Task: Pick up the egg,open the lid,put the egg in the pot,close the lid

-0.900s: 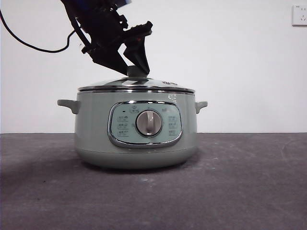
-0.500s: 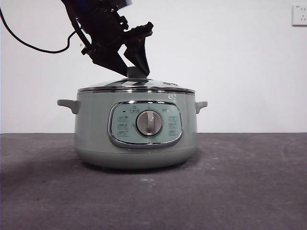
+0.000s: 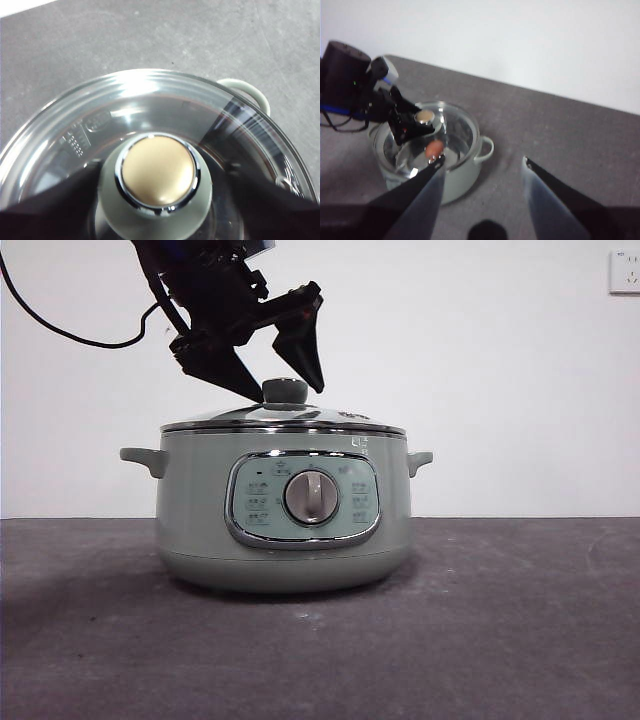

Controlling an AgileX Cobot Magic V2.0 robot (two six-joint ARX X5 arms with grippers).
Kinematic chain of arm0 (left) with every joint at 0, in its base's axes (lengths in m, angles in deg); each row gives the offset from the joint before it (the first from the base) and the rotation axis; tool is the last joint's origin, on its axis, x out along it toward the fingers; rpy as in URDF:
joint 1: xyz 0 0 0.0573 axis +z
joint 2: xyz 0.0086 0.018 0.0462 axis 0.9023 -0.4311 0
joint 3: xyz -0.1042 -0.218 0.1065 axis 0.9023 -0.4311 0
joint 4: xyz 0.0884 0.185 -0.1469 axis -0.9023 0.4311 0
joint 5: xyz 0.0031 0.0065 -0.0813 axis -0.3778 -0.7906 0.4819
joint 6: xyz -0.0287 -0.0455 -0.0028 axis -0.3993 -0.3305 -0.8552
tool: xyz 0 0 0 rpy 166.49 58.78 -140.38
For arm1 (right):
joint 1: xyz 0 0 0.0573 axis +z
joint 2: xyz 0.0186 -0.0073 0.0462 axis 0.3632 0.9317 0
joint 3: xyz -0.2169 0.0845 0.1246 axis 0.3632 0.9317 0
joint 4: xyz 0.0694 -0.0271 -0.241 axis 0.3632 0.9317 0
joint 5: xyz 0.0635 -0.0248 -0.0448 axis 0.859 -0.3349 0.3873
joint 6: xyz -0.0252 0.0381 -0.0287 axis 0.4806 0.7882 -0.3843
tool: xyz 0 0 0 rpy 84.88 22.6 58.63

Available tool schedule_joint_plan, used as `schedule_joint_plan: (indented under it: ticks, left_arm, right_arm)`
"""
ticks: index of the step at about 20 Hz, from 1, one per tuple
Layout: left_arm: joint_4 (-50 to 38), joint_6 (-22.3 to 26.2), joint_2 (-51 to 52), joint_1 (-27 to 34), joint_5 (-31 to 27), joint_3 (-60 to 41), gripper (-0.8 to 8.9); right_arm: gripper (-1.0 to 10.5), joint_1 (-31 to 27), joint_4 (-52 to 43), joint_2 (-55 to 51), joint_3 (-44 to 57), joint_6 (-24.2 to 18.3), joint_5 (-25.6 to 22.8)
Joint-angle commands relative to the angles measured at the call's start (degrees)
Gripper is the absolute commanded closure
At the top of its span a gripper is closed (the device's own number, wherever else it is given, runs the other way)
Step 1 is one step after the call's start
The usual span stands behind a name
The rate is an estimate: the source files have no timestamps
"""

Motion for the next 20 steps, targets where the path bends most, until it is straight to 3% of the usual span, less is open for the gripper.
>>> schedule_joint_plan:
  ticks: [1, 10, 14, 20]
  left_arm:
    - [0.44, -0.37, 1.01, -0.24, 0.11, 0.22, 2.16]
    - [2.21, -0.37, 7.52, -0.24, 0.15, 0.22, 2.17]
    - [7.13, -0.39, 12.92, -0.26, 1.01, 0.22, 2.18]
    - [19.47, -1.70, 23.50, -0.31, 8.85, 0.22, 2.20]
  right_arm:
    - [6.9, 0.09, 1.09, 0.33, 0.13, 0.68, 2.19]
    - [6.9, 0.09, 4.04, 2.10, 0.13, 1.42, 8.81]
    - [6.9, 0.09, 6.10, 3.41, 0.13, 1.57, 12.94]
    - [7.0, 0.09, 10.88, 6.03, 0.13, 1.53, 13.86]
